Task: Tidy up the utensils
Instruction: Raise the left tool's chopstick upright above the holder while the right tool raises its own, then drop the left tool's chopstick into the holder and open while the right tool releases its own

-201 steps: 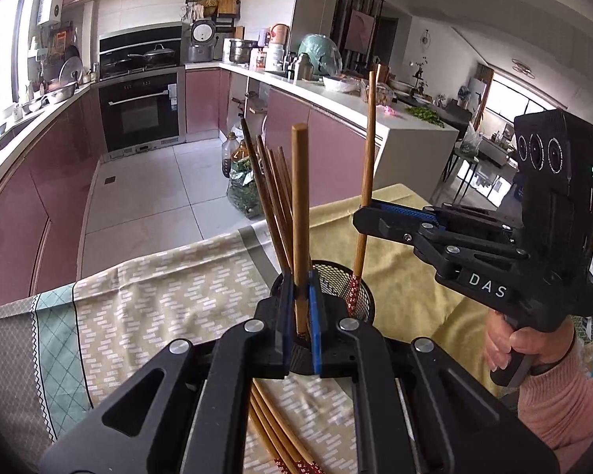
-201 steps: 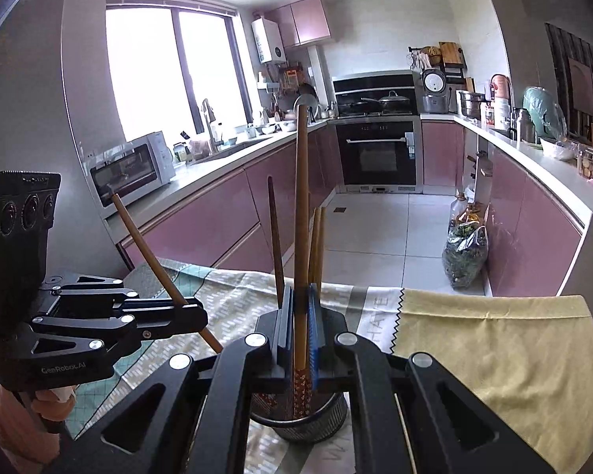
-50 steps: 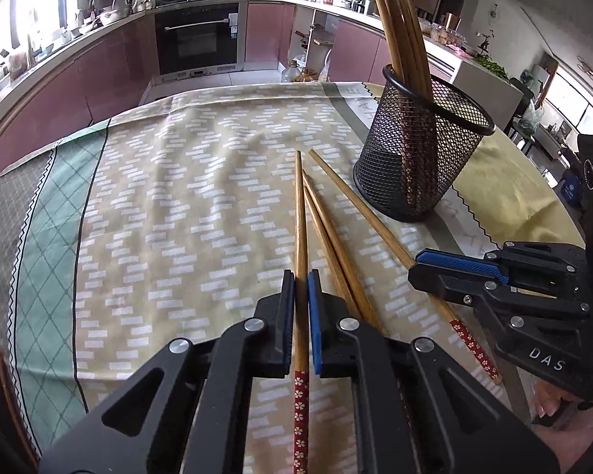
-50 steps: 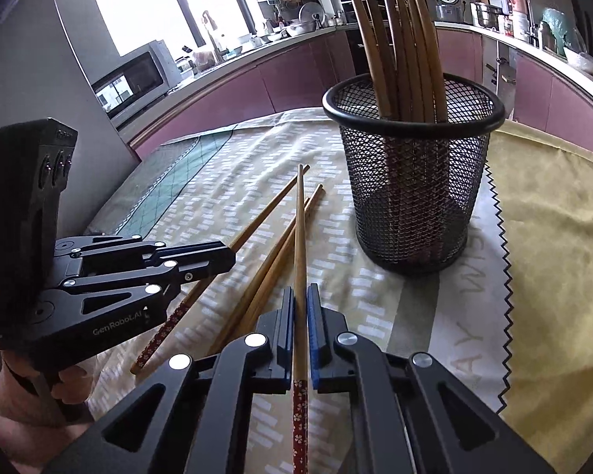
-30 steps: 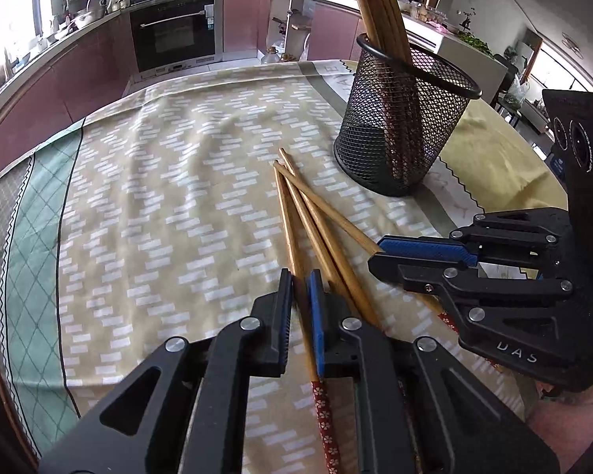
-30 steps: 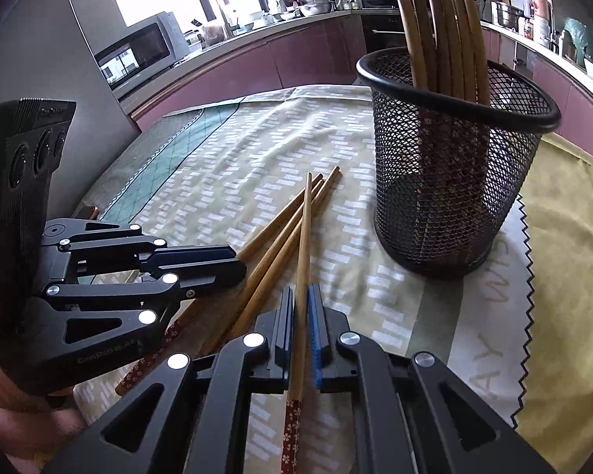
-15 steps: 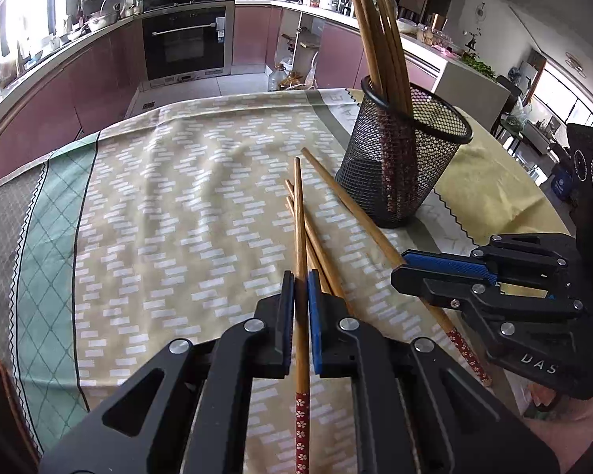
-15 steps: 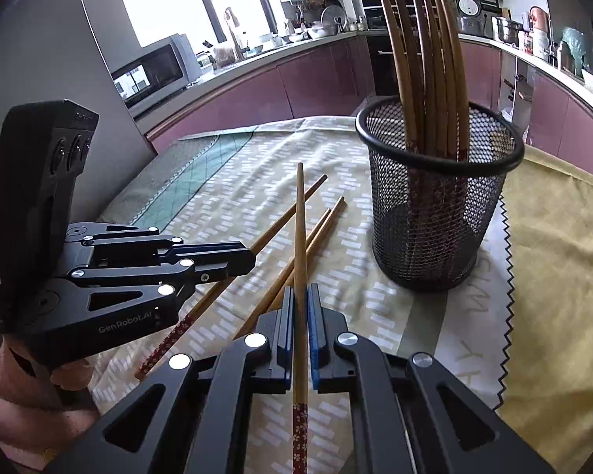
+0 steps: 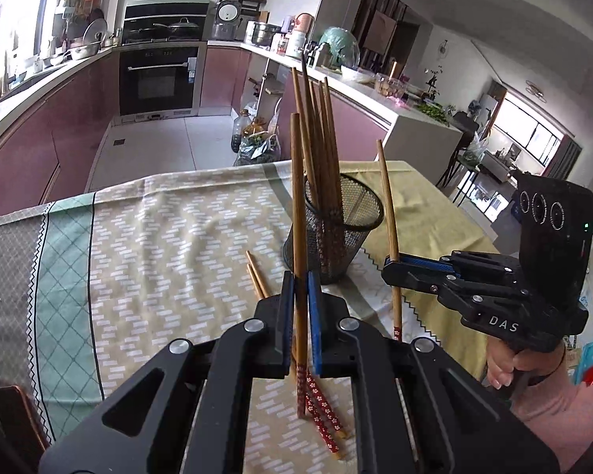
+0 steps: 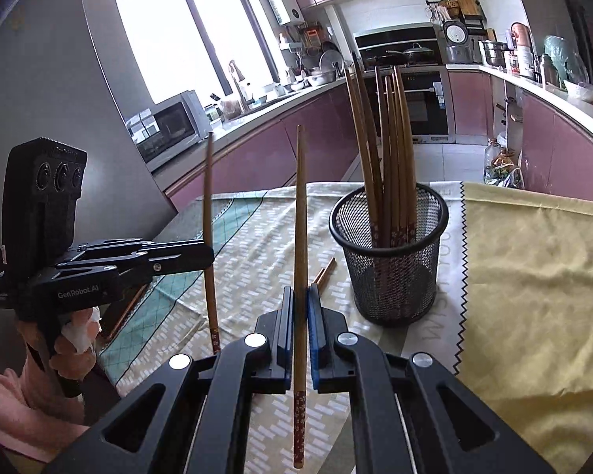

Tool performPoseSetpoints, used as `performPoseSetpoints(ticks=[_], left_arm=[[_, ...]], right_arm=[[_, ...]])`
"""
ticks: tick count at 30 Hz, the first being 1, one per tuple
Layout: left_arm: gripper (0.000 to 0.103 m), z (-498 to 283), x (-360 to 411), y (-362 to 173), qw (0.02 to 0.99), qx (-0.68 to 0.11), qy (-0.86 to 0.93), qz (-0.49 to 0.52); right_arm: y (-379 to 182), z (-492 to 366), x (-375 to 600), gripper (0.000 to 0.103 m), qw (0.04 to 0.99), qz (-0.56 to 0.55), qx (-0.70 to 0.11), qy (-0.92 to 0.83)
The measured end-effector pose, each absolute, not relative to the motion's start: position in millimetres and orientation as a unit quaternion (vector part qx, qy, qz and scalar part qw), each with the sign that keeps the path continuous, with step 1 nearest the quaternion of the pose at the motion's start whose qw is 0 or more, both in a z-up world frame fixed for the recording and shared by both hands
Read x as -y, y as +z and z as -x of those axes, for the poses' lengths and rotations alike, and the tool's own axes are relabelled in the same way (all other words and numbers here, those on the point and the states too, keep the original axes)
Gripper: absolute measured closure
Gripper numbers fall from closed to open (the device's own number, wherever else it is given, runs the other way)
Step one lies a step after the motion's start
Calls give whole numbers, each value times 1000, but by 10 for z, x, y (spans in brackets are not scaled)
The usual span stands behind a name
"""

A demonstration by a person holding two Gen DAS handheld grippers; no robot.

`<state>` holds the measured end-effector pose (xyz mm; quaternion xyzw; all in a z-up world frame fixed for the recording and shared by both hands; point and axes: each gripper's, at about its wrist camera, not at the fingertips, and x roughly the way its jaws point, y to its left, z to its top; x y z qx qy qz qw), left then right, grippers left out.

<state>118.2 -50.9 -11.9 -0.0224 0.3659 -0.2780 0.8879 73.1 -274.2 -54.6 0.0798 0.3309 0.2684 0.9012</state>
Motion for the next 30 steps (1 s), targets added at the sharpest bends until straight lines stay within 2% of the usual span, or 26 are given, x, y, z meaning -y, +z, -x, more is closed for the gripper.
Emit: performPoseSetpoints(ticks=[11, 30], left_arm=[[95, -1164, 443, 385, 901, -315, -293, 47], [95, -1509, 873, 968, 917, -260, -300, 48]], right_arm=[[-219, -764, 2978, 97, 921, -87, -279, 258], [315, -1192, 3168, 97, 950, -81, -200, 225]])
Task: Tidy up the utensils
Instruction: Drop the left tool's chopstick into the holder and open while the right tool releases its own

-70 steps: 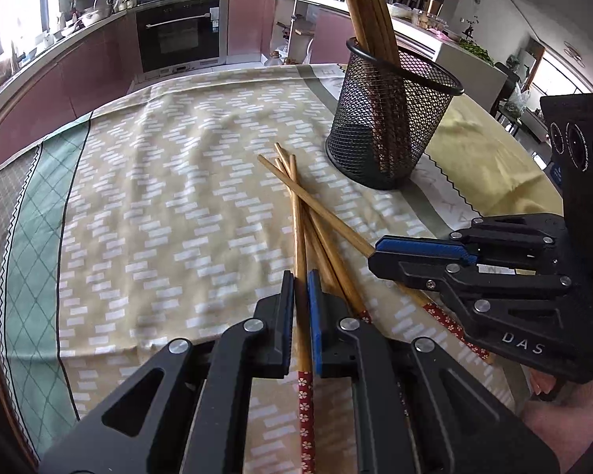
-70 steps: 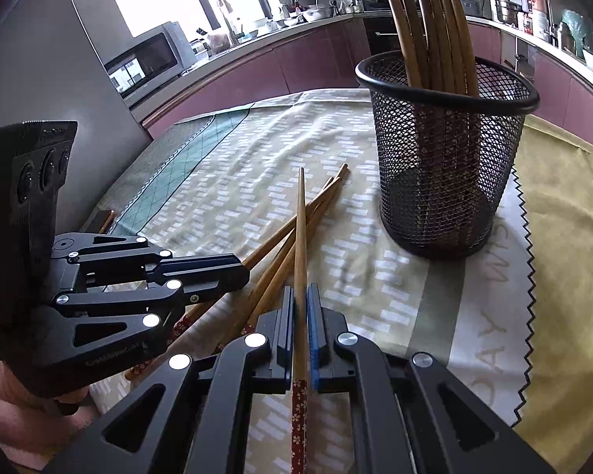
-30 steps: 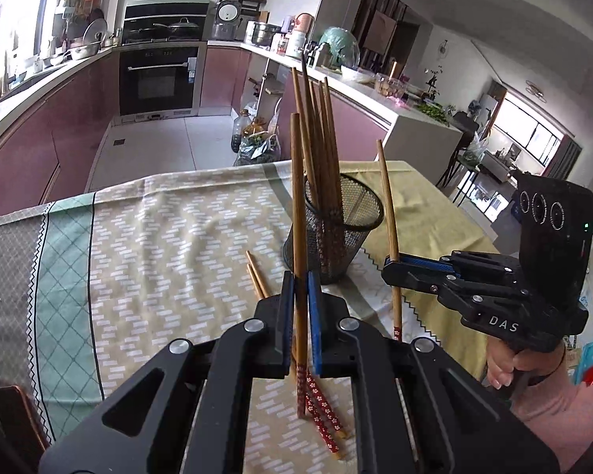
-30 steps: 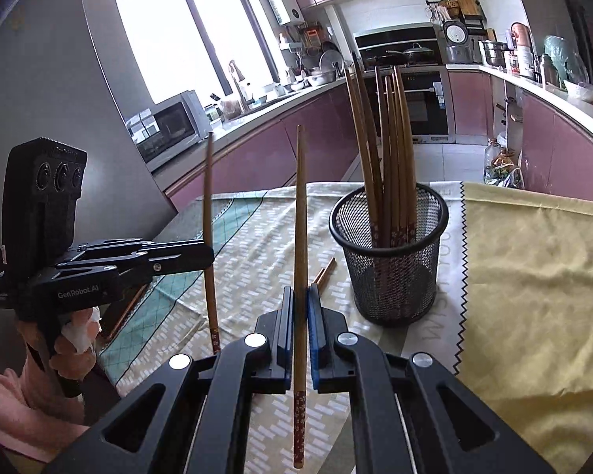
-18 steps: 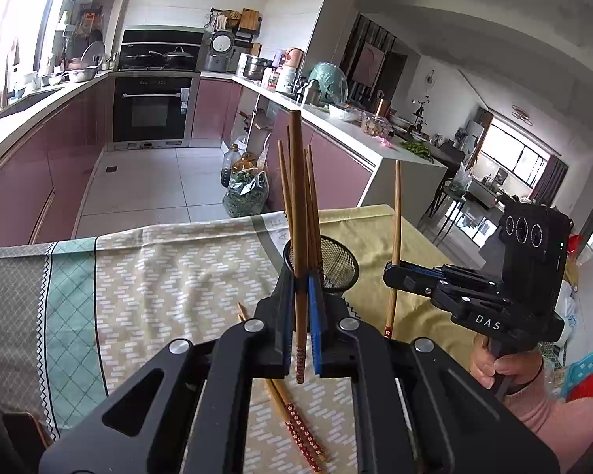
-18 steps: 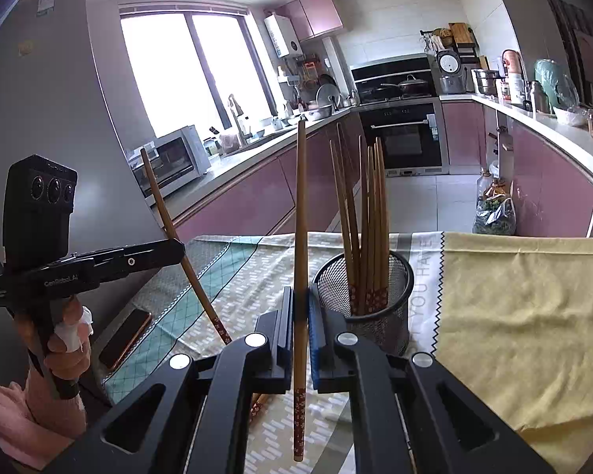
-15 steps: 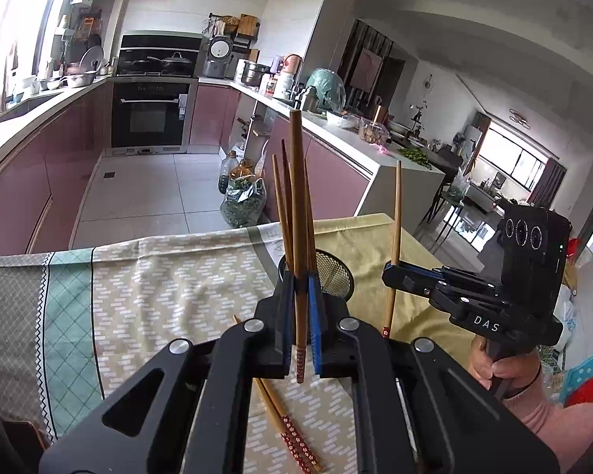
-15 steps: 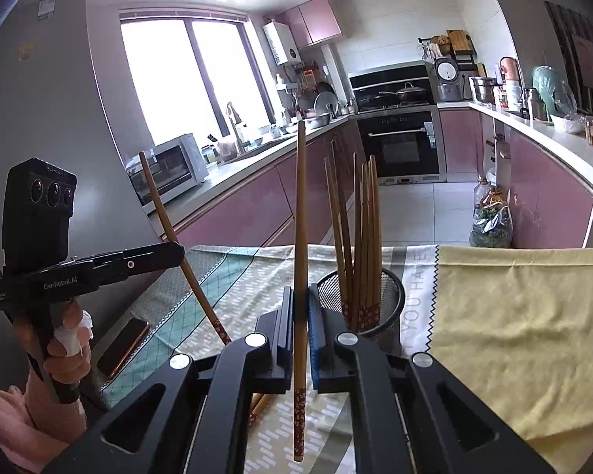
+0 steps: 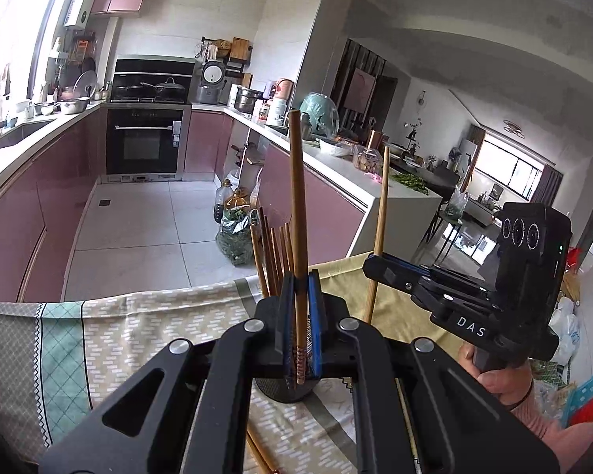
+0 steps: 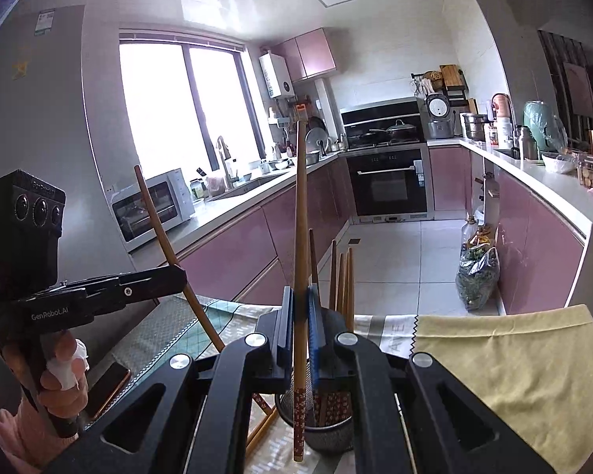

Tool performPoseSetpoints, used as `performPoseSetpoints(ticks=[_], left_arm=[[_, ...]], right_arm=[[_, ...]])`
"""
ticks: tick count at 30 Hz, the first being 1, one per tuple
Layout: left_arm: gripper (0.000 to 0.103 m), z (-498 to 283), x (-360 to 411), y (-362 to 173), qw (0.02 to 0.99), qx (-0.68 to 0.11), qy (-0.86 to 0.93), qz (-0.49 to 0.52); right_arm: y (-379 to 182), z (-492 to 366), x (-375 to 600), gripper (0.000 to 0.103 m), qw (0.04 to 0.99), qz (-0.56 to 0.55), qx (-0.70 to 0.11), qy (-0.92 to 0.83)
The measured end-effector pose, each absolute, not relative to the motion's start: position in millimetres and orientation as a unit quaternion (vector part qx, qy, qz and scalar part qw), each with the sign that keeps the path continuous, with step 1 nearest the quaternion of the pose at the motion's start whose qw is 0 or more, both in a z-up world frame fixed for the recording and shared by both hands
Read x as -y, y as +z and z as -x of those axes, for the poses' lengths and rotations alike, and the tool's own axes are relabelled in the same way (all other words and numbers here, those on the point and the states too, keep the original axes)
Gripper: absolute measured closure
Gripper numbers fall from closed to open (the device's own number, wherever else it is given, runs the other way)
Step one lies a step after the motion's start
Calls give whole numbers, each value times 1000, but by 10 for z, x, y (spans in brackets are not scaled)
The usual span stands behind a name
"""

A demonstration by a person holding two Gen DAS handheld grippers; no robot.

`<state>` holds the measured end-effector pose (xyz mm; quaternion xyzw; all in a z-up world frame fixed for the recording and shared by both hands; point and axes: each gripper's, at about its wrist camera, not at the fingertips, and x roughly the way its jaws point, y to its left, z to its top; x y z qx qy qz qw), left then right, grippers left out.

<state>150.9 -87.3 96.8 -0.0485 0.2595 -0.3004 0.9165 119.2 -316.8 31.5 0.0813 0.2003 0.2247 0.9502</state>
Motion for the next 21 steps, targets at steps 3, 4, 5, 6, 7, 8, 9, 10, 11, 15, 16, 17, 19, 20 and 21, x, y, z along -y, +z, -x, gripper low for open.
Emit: performPoseSetpoints(ticks=[3, 4, 5, 6, 7, 8, 9, 10, 11, 15, 16, 17, 19, 20, 21], left_arm=[[95, -1531, 955, 978, 916, -263, -301, 46], [95, -1549, 983, 975, 916, -263, -300, 43], [95, -1570, 1011, 973, 917, -264, -297, 38], [95, -1576, 1045, 964, 918, -264, -294, 31], [95, -1596, 1043, 916, 919, -265, -293, 26], [95, -1608, 1069, 900, 919, -266, -289, 22], [95, -1625, 1093, 883, 919, -268, -287, 19], [95, -1641, 1115, 862, 919, -271, -287, 16], [95, -1668, 1146, 841, 918, -275, -287, 14], [95, -1752, 1195, 712, 912, -297, -283, 1], [95, -1771, 1219, 672, 910, -303, -284, -4], [95, -1776, 1242, 640, 908, -307, -284, -8], [95, -1792, 1282, 576, 904, -318, -286, -18], [95, -1826, 1297, 551, 902, -322, -285, -21], [95, -1841, 1303, 521, 901, -327, -286, -24]], right_arm=[[333, -1286, 3172, 97, 952, -84, -196, 221], [333, -1313, 3164, 97, 952, -84, -196, 220], [327, -1336, 3156, 97, 952, -83, -198, 220], [321, -1366, 3150, 97, 952, -83, -198, 220], [315, -1390, 3142, 97, 952, -80, -198, 217], [310, -1412, 3133, 97, 954, -77, -197, 213], [302, -1430, 3125, 97, 954, -76, -197, 211], [295, -1458, 3121, 97, 954, -76, -198, 210], [278, -1478, 3128, 97, 955, -76, -197, 208], [194, -1553, 3108, 97, 956, -68, -203, 199], [160, -1575, 3107, 97, 956, -67, -208, 197], [125, -1595, 3108, 97, 955, -66, -213, 195], [64, -1637, 3115, 97, 953, -67, -224, 193], [35, -1646, 3115, 97, 952, -66, -230, 192], [10, -1658, 3111, 97, 950, -65, -236, 192]])
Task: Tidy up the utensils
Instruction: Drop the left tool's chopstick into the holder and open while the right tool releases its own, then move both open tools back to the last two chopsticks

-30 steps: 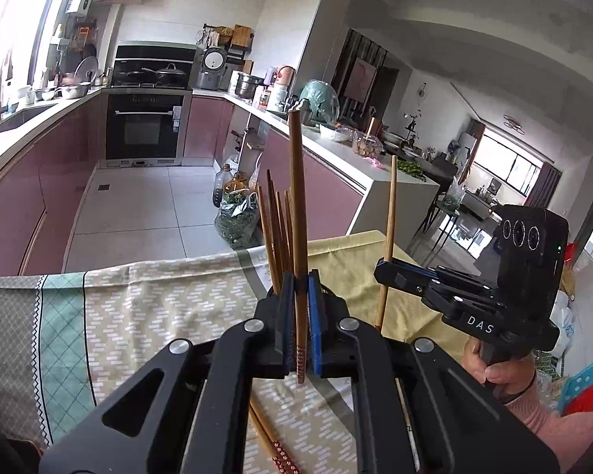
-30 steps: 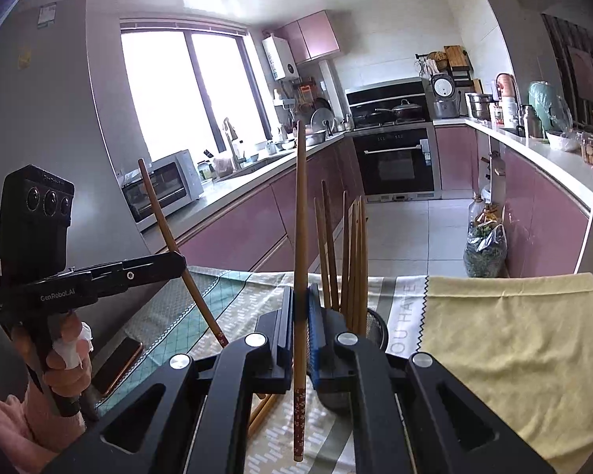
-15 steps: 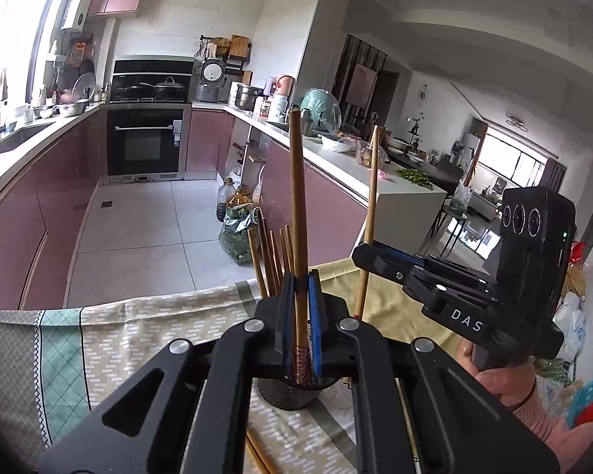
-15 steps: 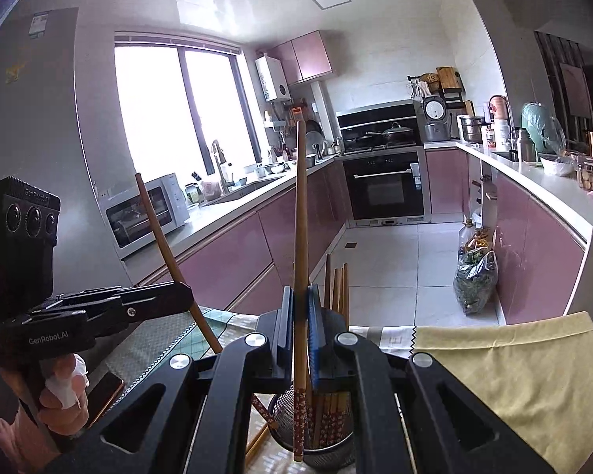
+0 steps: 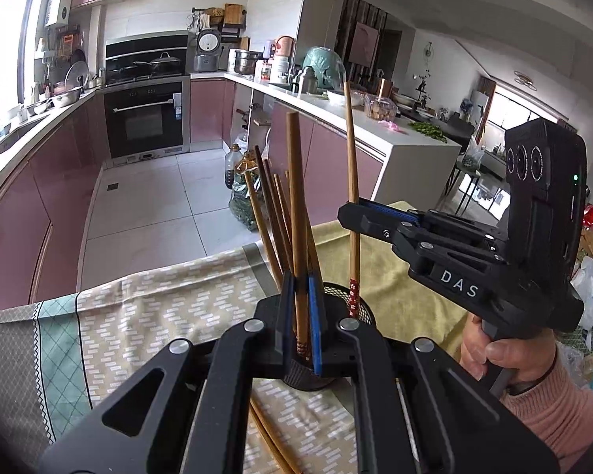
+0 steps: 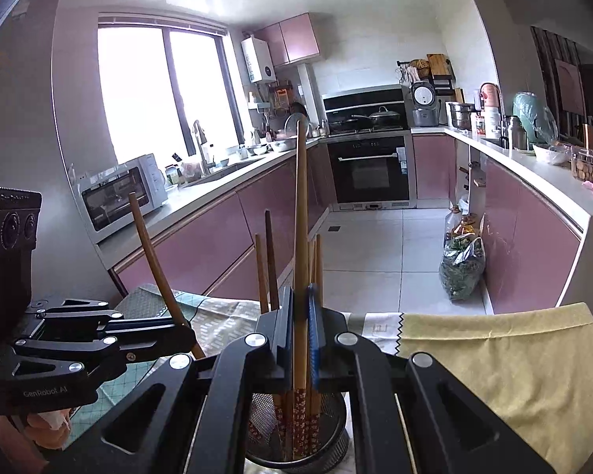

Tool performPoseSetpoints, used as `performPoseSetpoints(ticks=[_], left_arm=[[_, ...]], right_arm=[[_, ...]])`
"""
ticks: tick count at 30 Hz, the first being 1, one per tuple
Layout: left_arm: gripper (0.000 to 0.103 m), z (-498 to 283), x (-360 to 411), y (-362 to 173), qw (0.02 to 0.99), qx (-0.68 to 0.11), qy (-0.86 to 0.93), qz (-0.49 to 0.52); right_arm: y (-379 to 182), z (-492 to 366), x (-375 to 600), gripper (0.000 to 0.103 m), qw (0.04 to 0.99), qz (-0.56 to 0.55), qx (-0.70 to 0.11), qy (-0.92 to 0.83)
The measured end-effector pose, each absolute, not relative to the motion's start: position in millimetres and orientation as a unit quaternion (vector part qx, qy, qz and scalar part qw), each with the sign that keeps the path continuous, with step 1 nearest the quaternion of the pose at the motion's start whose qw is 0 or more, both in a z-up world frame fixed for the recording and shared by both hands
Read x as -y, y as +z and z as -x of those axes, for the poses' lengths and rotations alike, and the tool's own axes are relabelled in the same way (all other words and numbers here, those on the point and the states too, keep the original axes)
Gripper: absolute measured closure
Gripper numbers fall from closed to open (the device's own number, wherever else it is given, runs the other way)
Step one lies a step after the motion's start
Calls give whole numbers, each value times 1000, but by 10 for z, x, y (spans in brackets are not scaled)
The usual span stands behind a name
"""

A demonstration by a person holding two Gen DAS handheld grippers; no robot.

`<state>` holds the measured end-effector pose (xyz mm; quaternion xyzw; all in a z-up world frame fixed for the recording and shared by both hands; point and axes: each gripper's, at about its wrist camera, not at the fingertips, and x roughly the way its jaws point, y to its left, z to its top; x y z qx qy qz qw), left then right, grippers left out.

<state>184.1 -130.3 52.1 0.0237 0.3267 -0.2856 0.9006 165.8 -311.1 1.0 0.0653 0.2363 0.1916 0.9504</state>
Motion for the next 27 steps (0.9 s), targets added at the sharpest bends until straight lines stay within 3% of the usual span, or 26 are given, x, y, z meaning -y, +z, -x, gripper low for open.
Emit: performPoseSetpoints(ticks=[8, 18, 20, 21, 27], left_arm=[[95, -2027, 1424, 267, 883, -369, -287, -41], [95, -2234, 1366, 150, 881, -384, -277, -22], [81, -2257, 1371, 94, 877, -389, -280, -20], [68, -2263, 1363, 53, 876, -393, -277, -17], [70, -2272, 1228, -115, 876, -401, -268, 11]], right_arm=[[-204, -1759, 3013, 97, 929, -37, -316, 190], [-323, -1855, 2999, 95, 919, -39, -345, 184], [-332, -1840, 3005, 94, 919, -44, -345, 185], [-339, -1825, 3009, 90, 920, -46, -344, 184], [-338, -1709, 3026, 84, 924, -48, -331, 185]])
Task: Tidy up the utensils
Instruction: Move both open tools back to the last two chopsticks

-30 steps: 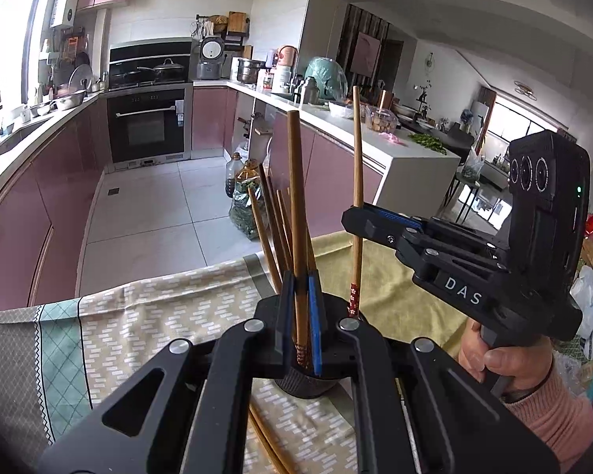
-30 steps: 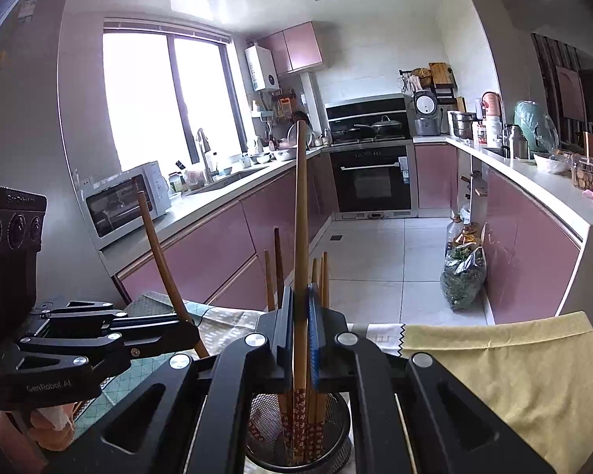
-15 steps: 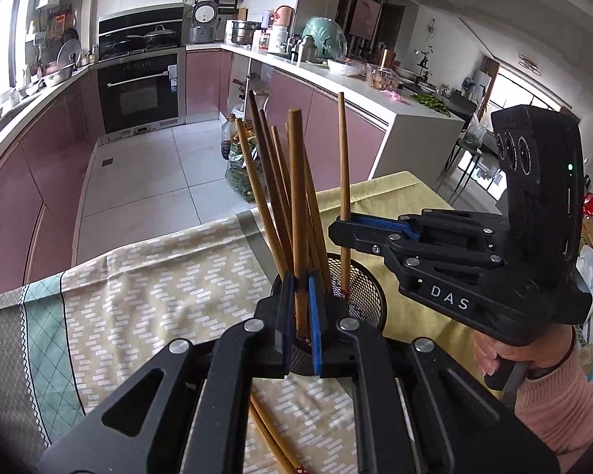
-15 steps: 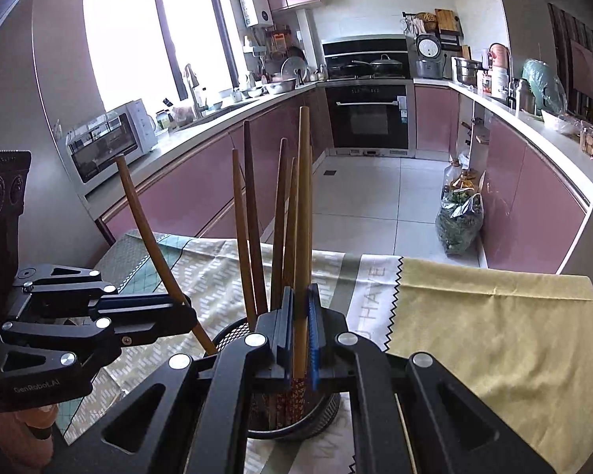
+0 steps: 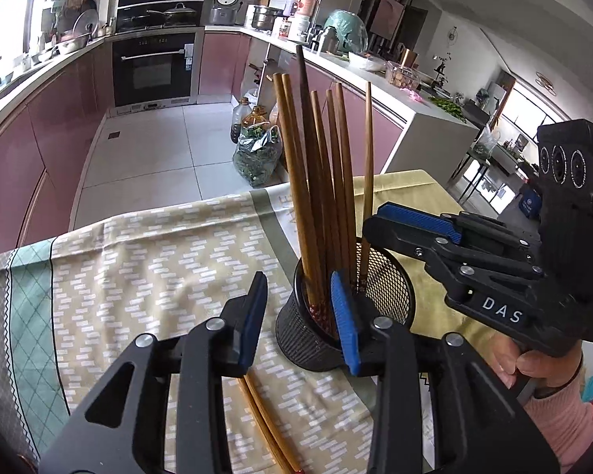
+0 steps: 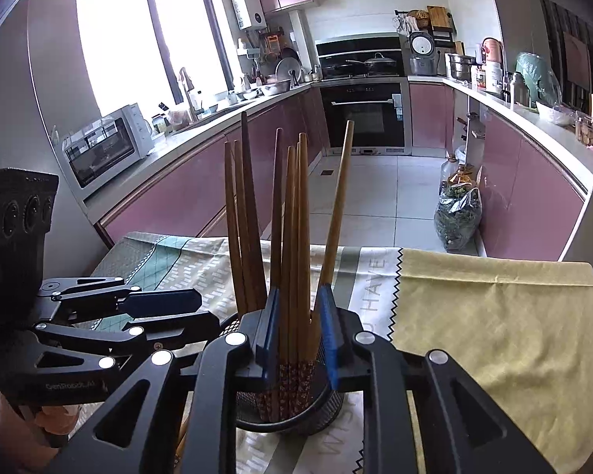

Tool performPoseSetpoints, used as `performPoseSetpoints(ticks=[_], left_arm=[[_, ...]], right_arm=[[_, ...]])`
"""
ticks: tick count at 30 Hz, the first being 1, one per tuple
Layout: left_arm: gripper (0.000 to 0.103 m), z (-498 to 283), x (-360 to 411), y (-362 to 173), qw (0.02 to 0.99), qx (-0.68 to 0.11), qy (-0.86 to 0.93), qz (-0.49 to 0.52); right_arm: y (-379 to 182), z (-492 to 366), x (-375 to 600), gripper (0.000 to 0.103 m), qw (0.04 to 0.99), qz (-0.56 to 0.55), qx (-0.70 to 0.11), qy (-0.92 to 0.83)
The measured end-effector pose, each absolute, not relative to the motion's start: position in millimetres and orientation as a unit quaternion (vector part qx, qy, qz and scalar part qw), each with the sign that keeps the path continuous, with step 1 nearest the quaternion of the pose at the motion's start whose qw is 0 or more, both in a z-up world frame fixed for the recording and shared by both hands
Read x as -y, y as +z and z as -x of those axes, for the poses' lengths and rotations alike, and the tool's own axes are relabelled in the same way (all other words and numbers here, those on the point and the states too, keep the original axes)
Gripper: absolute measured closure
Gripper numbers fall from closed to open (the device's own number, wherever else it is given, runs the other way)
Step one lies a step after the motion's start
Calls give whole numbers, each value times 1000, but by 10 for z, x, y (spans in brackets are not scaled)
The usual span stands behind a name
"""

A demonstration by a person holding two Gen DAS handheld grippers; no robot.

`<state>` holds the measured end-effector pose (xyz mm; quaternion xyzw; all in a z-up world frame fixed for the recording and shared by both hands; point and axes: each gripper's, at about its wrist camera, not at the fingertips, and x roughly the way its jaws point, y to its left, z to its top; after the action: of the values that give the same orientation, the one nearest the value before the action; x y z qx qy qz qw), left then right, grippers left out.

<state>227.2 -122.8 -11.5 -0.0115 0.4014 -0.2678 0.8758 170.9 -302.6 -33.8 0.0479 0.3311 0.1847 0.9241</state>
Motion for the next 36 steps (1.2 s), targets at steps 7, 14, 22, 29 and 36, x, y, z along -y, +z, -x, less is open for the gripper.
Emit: performPoseSetpoints(ticks=[7, 14, 22, 29, 36], left_arm=[[64, -1968, 987, -103, 901, -360, -241, 8], [57, -1587, 714, -202, 916, -341, -212, -11], [48, -1336, 469, -557, 909, -371, -192, 1], [45, -1220, 377, -869, 902, -395, -174, 2], [45, -1145, 340, -954, 901, -402, -161, -1]], right_arm=[[-264, -1394, 2998, 76, 926, -54, -305, 215], [-354, -984, 2778, 68, 908, -47, -307, 282], [-824, -877, 2517, 68, 884, -35, -370, 283], [-1108, -803, 2343, 68, 868, -33, -411, 275], [-1211, -728, 2164, 68, 864, -20, -423, 272]])
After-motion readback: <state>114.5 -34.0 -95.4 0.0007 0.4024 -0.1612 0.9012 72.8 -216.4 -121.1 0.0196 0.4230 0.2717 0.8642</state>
